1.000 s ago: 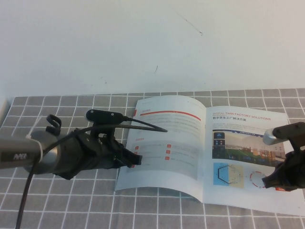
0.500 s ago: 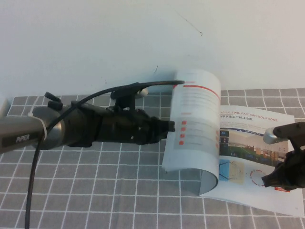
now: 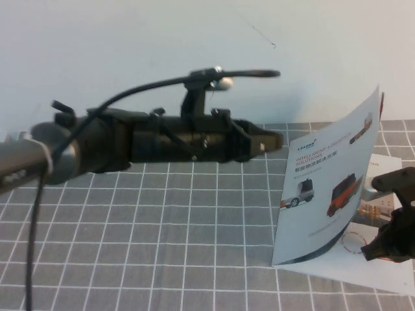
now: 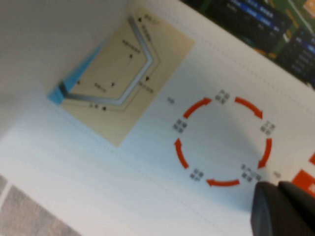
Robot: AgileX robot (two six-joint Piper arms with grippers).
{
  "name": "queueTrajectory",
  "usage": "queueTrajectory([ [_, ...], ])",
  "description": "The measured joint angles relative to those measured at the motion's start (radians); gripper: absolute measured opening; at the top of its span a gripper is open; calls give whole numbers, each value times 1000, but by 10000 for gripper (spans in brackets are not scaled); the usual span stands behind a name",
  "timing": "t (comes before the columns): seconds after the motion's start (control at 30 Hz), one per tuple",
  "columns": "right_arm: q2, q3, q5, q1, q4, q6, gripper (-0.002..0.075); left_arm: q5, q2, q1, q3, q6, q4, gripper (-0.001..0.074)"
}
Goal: Close book
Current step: 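Close the open booklet and leave it lying on the table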
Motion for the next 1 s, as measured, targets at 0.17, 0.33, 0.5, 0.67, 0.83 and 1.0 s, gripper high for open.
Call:
queueTrajectory([
  [0.17,-148,4,30,-14,-142,106,-1,-50,-129,55,-2,14,31,-4],
  [0.33,-343,4,36,-52,-202,161,-1,-96,-272,105,-2,14,156,-4],
  [0.5,-487,4,42,-54,-146,180,-1,-185,-436,130,-2,6,307,-4],
  [0.67,-463,35,69,-54,-109,165,-1,-234,-585,131,24,0,366,-4],
  [0.83,-323,127,-26,-54,-89,145,-1,-239,-743,131,115,10,382,-4],
  [1.0,-165,164,-94,-54,-82,142,-1,-329,-921,131,251,101,392,-4],
])
